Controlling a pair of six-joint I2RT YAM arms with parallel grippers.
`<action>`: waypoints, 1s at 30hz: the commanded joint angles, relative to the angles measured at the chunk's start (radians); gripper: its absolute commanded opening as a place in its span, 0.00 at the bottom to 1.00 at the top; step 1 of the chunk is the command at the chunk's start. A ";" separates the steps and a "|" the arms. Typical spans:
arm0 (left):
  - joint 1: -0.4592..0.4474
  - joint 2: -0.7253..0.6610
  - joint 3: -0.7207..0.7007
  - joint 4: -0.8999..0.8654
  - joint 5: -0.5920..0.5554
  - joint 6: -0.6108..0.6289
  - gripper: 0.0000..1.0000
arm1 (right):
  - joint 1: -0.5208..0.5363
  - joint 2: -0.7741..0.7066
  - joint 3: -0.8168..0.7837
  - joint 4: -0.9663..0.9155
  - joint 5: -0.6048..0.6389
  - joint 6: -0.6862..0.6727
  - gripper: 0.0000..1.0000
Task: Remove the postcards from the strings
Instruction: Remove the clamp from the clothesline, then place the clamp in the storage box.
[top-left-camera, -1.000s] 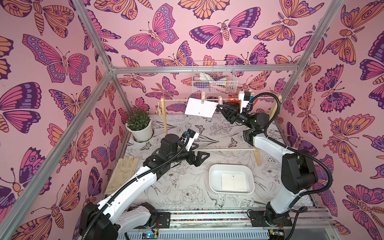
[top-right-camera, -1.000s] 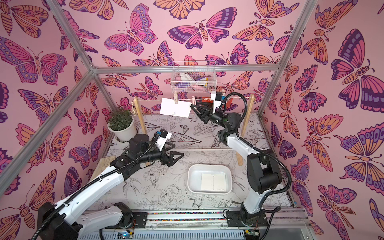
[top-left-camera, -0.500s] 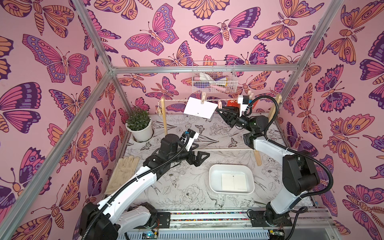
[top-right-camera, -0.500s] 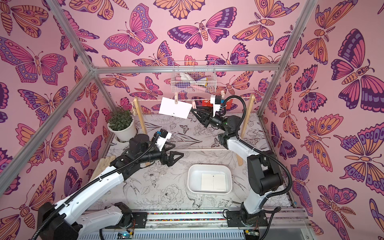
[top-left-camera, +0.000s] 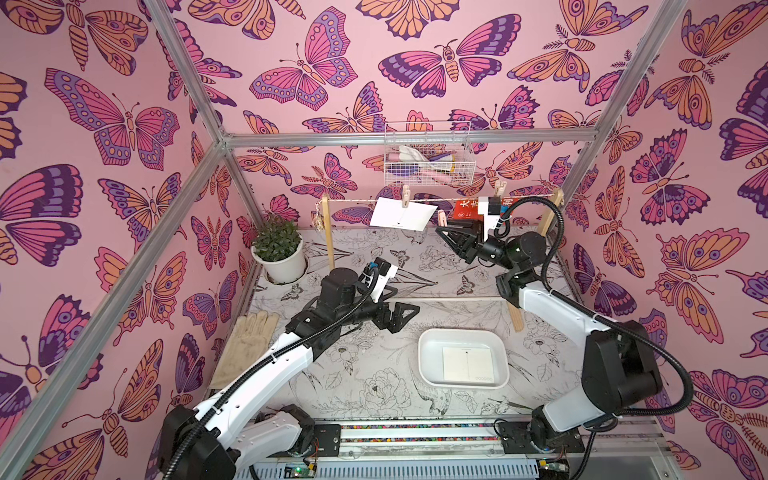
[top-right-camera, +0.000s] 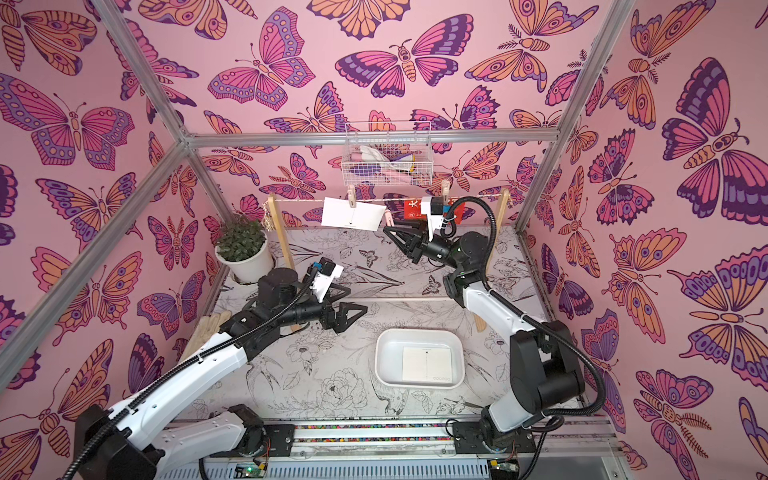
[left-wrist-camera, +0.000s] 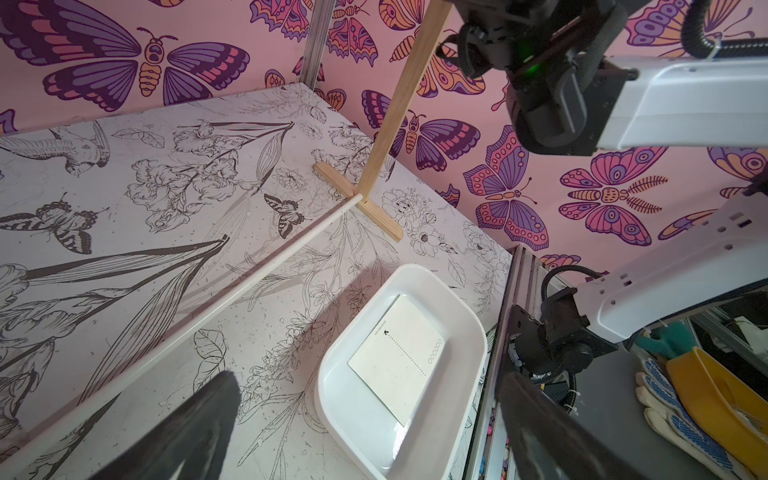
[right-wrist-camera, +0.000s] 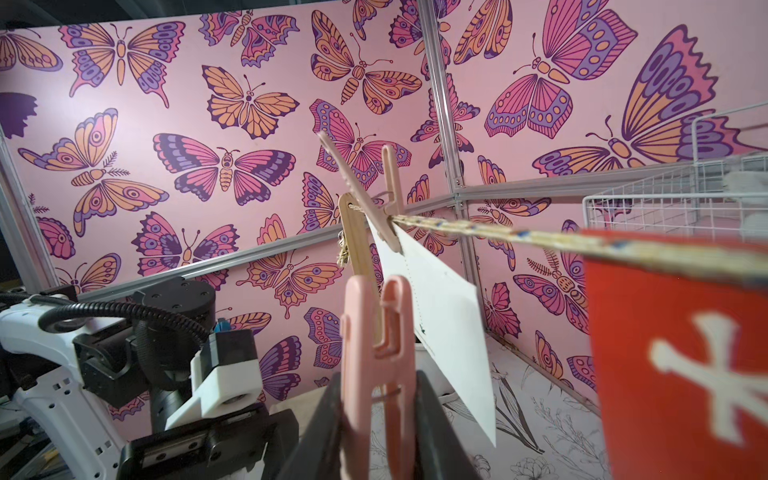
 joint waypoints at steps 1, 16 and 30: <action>-0.007 -0.049 -0.015 0.024 0.016 0.009 1.00 | -0.005 -0.126 -0.040 -0.254 0.003 -0.153 0.06; 0.000 -0.244 -0.002 -0.036 -0.171 0.181 1.00 | 0.074 -0.552 -0.184 -1.486 0.425 -0.326 0.01; 0.091 -0.117 0.097 0.062 -0.289 0.328 1.00 | 0.196 -0.575 -0.300 -1.730 0.505 -0.241 0.02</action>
